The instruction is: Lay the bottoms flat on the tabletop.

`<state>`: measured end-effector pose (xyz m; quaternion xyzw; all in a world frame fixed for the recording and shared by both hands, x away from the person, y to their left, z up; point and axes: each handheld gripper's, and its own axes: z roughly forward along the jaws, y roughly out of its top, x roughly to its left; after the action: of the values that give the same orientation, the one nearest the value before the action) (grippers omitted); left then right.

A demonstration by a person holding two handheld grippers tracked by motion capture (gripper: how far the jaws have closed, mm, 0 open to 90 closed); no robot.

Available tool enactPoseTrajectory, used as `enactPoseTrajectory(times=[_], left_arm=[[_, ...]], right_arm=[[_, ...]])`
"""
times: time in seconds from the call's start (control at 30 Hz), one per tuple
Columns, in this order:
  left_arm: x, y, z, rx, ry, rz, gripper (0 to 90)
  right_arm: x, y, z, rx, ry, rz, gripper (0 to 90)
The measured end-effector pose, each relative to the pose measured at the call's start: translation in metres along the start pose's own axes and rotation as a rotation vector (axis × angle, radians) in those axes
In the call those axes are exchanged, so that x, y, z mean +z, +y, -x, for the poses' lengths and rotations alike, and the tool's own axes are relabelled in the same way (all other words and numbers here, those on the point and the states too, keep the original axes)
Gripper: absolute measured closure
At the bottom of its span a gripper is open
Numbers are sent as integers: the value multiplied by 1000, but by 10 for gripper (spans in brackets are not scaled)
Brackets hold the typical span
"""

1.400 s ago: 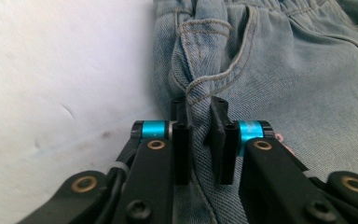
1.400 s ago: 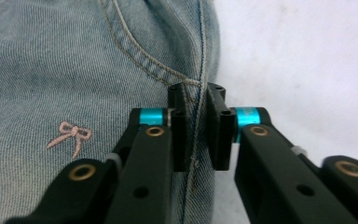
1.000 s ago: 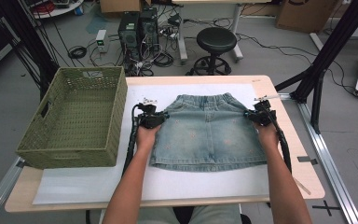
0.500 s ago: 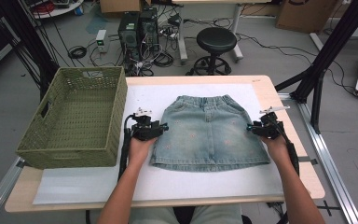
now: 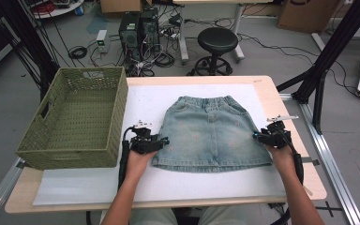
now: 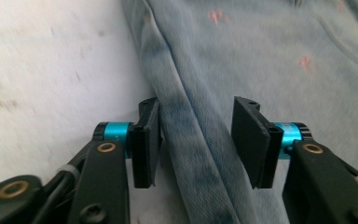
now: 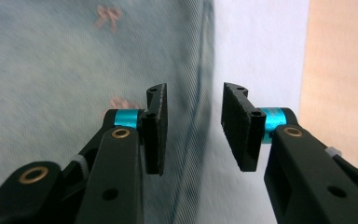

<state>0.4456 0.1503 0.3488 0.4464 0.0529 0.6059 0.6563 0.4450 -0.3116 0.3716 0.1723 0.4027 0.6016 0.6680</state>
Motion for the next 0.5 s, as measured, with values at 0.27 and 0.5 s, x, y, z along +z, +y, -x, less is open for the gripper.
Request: enactPoseTrajectory(times=[0.27,0.5], left_arm=[[-6,-6,3,35,57,-3,858],[-19,-11,3,-3,-15,10,594]], right_arm=[[-3,-7,3,-41,6,-4,882],[-15,-15,7,-1,58,60,706]])
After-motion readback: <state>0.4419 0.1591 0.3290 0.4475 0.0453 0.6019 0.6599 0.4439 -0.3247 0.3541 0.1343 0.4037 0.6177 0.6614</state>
